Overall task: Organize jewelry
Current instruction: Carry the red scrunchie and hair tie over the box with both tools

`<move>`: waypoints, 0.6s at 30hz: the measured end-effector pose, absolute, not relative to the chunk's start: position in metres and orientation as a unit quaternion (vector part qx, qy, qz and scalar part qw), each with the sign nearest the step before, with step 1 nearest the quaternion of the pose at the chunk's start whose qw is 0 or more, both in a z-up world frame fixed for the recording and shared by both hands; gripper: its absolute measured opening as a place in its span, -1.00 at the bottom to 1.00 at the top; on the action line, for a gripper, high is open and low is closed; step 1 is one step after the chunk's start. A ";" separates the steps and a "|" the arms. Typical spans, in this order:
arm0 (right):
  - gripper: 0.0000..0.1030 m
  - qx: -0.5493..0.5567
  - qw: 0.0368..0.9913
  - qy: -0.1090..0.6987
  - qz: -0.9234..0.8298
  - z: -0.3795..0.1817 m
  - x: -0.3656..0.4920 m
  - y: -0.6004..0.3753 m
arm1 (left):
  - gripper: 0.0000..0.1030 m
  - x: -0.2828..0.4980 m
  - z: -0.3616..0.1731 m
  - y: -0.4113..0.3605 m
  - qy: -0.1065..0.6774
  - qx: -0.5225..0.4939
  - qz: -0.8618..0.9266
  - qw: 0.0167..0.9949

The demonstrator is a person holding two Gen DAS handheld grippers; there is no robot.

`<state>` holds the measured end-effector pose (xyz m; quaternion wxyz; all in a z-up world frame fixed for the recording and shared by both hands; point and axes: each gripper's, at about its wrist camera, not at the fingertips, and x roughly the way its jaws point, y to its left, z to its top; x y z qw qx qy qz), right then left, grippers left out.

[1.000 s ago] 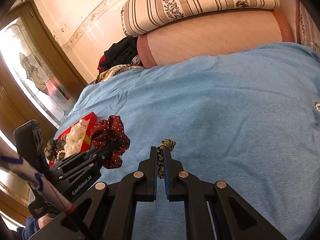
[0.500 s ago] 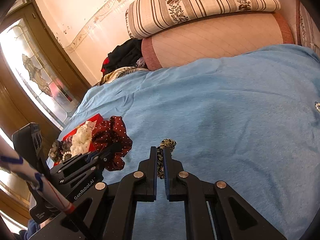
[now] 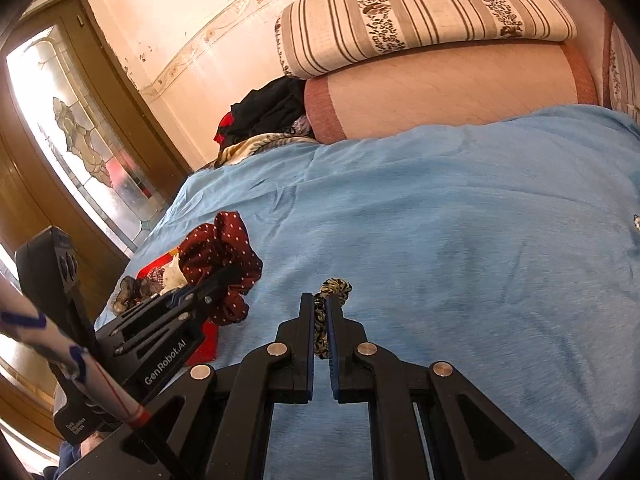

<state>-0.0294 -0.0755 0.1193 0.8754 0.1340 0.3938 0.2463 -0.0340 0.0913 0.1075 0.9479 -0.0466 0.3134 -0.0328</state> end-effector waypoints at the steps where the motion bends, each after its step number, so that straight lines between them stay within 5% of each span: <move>1: -0.87 0.136 0.875 0.394 0.246 0.120 -0.030 -0.073 | -0.79 -0.035 0.109 0.094 0.311 -0.049 -0.032 0.948; 18: -0.87 0.083 0.870 0.394 0.286 0.145 -0.039 0.019 | -0.79 -0.062 0.140 0.176 0.272 -0.107 0.009 0.956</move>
